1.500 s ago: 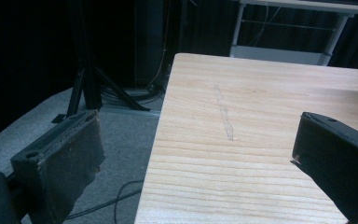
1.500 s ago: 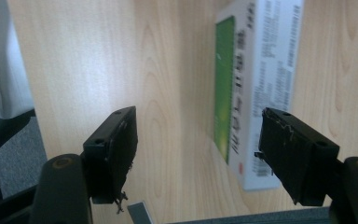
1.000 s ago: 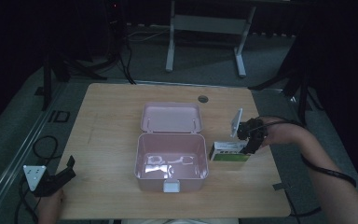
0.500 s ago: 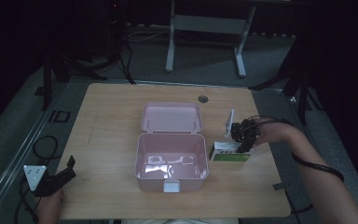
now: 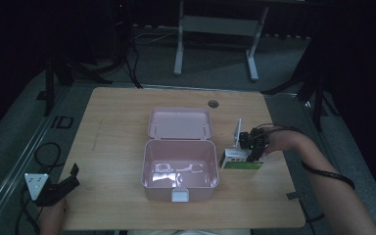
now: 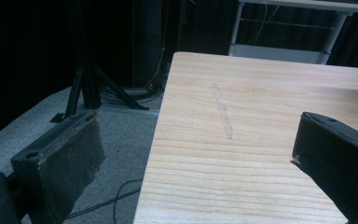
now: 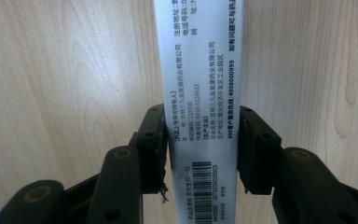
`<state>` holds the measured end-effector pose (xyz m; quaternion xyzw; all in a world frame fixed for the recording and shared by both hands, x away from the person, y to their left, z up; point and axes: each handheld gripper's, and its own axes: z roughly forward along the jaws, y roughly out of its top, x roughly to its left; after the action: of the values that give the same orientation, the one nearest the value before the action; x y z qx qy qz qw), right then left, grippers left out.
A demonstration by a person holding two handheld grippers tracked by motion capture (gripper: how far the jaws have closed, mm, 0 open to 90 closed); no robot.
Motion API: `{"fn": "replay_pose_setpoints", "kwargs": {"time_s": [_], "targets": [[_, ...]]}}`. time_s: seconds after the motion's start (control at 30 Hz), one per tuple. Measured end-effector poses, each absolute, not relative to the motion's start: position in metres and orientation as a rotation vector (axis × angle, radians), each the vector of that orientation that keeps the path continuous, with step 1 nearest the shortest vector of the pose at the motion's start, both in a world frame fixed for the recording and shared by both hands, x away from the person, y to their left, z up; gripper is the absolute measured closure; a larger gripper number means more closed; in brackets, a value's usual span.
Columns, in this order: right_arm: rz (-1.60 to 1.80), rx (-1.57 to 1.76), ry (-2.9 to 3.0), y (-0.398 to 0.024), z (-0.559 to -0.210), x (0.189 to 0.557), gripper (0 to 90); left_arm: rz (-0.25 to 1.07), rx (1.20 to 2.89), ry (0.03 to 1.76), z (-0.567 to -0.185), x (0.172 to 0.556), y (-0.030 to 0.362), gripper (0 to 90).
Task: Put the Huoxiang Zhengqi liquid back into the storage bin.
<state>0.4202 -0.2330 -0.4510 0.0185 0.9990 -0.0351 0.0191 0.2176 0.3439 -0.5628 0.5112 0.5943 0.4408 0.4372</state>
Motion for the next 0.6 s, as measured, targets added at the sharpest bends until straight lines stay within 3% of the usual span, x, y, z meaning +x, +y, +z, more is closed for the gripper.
{"fn": "replay_pose_setpoints", "kwargs": {"time_s": [0.6], "targets": [[-0.14, -0.02, 3.139, -0.2329, -0.4469, 0.4166, 62.0, 1.095, 1.269, 1.48, -0.5628, 0.2176, 0.344, 2.1]]}}
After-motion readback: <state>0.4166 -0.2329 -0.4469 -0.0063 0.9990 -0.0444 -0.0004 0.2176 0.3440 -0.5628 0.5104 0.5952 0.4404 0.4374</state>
